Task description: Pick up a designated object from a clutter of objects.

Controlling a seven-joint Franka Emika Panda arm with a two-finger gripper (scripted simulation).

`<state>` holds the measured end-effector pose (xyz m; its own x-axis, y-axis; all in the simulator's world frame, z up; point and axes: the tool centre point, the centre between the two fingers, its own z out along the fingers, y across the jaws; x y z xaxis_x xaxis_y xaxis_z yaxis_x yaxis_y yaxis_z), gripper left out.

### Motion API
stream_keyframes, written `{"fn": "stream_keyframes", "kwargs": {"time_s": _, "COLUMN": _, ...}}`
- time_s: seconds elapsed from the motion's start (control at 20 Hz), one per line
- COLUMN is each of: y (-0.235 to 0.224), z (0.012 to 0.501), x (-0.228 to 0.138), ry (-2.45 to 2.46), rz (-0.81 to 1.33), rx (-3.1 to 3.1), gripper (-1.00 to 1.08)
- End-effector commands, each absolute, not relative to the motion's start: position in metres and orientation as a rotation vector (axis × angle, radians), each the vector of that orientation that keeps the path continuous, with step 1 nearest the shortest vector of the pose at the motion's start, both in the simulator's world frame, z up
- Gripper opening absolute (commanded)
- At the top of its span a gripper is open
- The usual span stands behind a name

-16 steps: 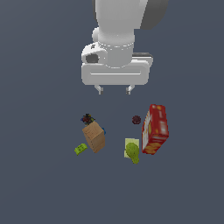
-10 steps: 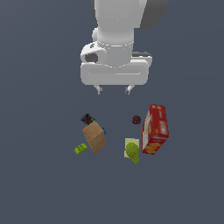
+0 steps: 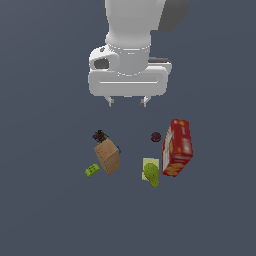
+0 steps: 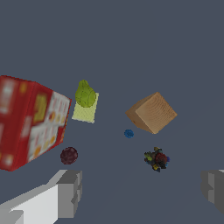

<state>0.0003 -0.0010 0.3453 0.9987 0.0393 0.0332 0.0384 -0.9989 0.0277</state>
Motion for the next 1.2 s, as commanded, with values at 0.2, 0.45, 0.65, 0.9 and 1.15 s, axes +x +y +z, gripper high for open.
{"fn": "stream_keyframes", "kwargs": {"time_s": 0.2, "y": -0.006, "z": 0.337, "x": 0.001, "ry": 0.094, "rz": 0.05, "rx": 3.115, "gripper": 1.0}}
{"fn": "stream_keyframes", "kwargs": {"time_s": 0.45, "y": -0.014, "z": 0.32, "x": 0.001, "ry": 0.157, "rz": 0.046, "rx": 3.117, "gripper": 1.0}}
{"fn": "stream_keyframes", "kwargs": {"time_s": 0.65, "y": -0.025, "z": 0.301, "x": 0.0, "ry": 0.23, "rz": 0.042, "rx": 3.117, "gripper": 1.0}}
{"fn": "stream_keyframes", "kwargs": {"time_s": 0.9, "y": -0.042, "z": 0.271, "x": -0.003, "ry": 0.349, "rz": 0.037, "rx": 3.114, "gripper": 1.0}}
{"fn": "stream_keyframes", "kwargs": {"time_s": 1.15, "y": -0.06, "z": 0.237, "x": -0.01, "ry": 0.477, "rz": 0.033, "rx": 3.103, "gripper": 1.0}}
